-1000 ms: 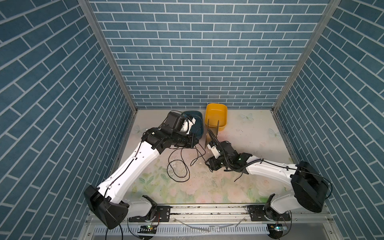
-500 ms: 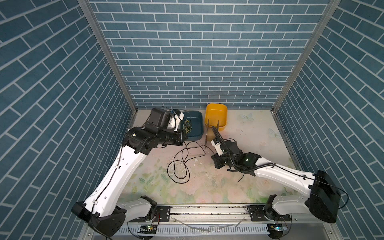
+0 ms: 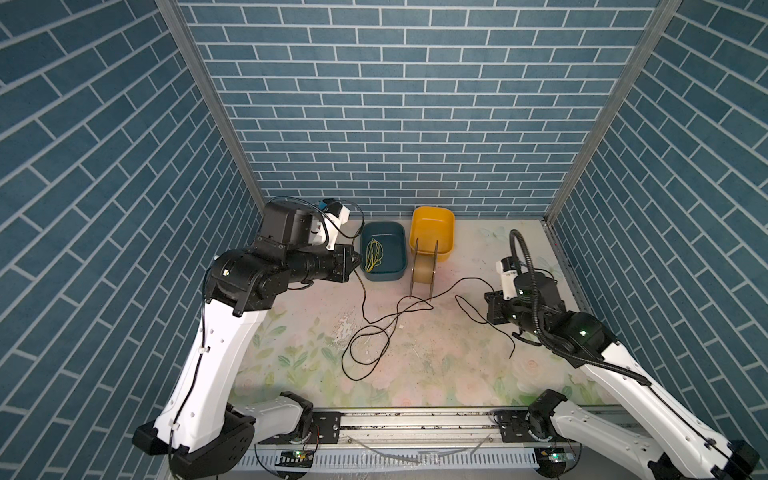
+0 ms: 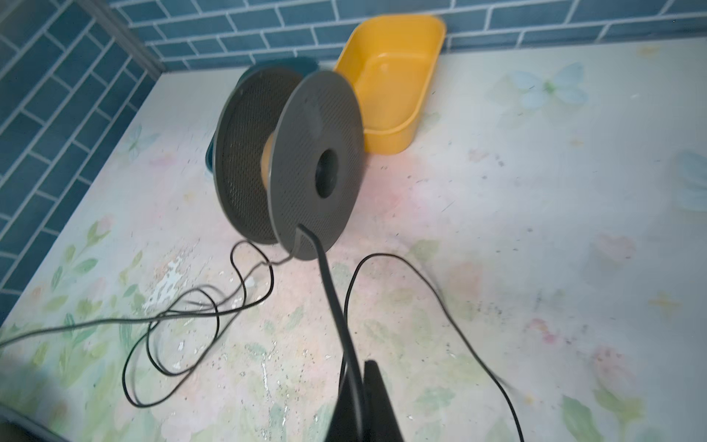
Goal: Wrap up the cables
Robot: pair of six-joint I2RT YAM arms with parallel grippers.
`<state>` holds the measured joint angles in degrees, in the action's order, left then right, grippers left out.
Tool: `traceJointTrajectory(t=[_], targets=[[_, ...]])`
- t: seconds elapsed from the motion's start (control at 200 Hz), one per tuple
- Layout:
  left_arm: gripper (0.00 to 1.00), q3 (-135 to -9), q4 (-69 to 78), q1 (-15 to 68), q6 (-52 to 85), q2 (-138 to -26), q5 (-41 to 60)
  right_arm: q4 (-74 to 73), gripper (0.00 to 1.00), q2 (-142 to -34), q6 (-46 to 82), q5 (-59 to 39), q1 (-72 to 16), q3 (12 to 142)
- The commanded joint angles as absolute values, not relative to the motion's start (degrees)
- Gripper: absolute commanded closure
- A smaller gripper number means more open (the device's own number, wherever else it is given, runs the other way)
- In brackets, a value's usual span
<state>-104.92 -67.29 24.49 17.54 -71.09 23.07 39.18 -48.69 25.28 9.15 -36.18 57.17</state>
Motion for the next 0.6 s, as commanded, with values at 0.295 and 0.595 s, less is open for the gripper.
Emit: traceJointTrajectory(t=[0.295, 0.595], targets=[[1.00, -105.11, -62.78, 24.08, 20.11, -73.15, 32.13, 49.87, 1.00, -54.44, 25.91, 22.62, -17.33, 76.27], [1.00, -99.28, -55.11, 24.16, 23.67, -74.15, 35.07, 48.11, 1.00, -71.02, 24.29, 17.14, -0.03, 87.60]])
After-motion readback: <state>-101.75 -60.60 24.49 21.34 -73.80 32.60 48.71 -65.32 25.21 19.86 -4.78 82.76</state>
